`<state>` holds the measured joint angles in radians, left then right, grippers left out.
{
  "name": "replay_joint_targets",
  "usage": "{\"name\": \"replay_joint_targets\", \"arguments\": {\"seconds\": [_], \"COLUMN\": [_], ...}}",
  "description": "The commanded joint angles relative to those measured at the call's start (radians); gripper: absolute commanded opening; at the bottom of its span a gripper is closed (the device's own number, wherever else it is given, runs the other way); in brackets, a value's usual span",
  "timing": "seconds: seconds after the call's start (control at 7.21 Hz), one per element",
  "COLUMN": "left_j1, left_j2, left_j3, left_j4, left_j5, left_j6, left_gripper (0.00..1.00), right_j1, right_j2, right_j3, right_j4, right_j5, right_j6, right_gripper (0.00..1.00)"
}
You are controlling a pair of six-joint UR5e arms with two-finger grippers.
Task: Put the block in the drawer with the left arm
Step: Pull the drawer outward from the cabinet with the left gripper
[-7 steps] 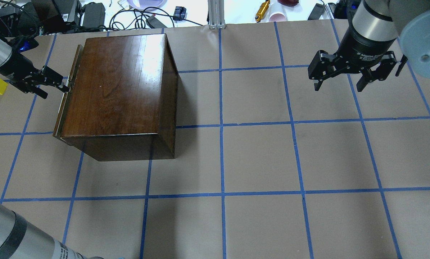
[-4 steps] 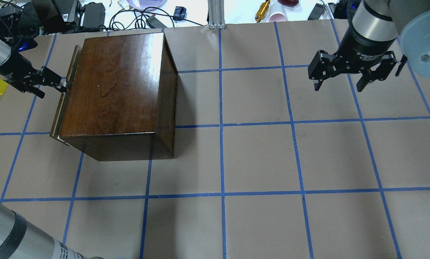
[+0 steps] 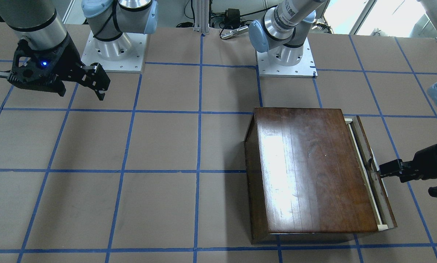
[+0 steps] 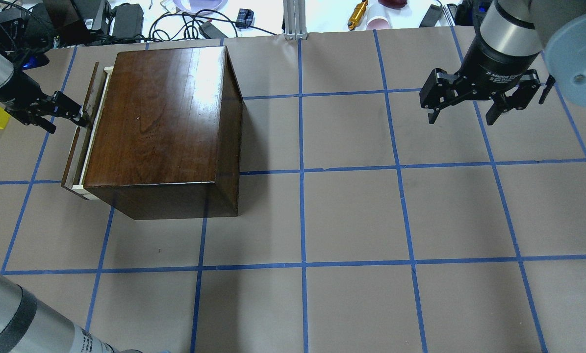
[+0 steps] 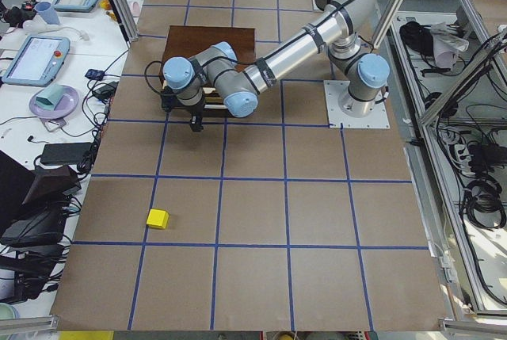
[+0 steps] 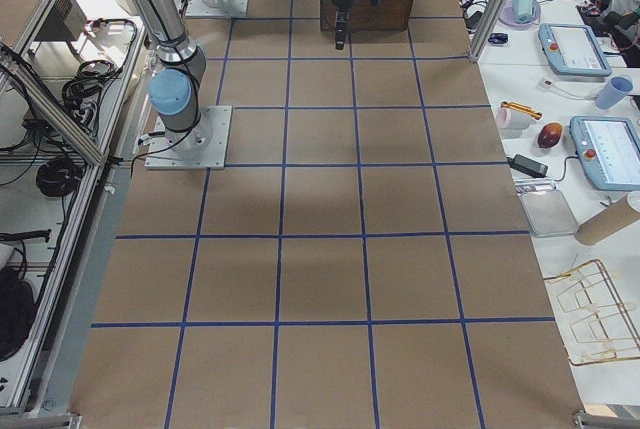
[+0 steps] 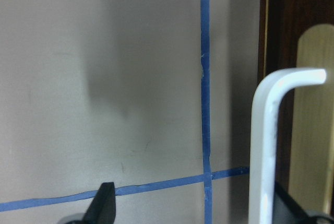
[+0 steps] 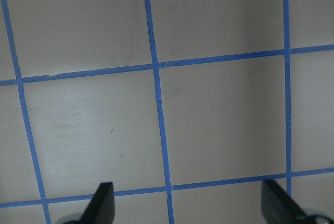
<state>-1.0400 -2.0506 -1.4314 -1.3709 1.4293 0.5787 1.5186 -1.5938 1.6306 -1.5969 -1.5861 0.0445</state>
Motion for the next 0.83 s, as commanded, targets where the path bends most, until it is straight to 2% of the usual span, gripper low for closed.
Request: {"name": "replay_joint_targets", "arguments": {"seconds": [0.0, 0.69], "left_j1": [0.000, 0.000], "left_j2": [-0.005, -0.019], "left_j3": [0.012, 0.023], "left_j4": [0.001, 0.039], "left_j5": [0.014, 0.057], "left_j6": [0.004, 0.029], "left_gripper": [1.00, 1.00], "right_j1": [0.000, 0.000], "right_j2": [0.000, 0.000], "right_j3": [0.000, 0.000], "right_j4": [0.000, 0.000], "right_j5": [0.000, 0.000], "right_j6": [0.000, 0.000], "right_gripper": [1.00, 1.00]}}
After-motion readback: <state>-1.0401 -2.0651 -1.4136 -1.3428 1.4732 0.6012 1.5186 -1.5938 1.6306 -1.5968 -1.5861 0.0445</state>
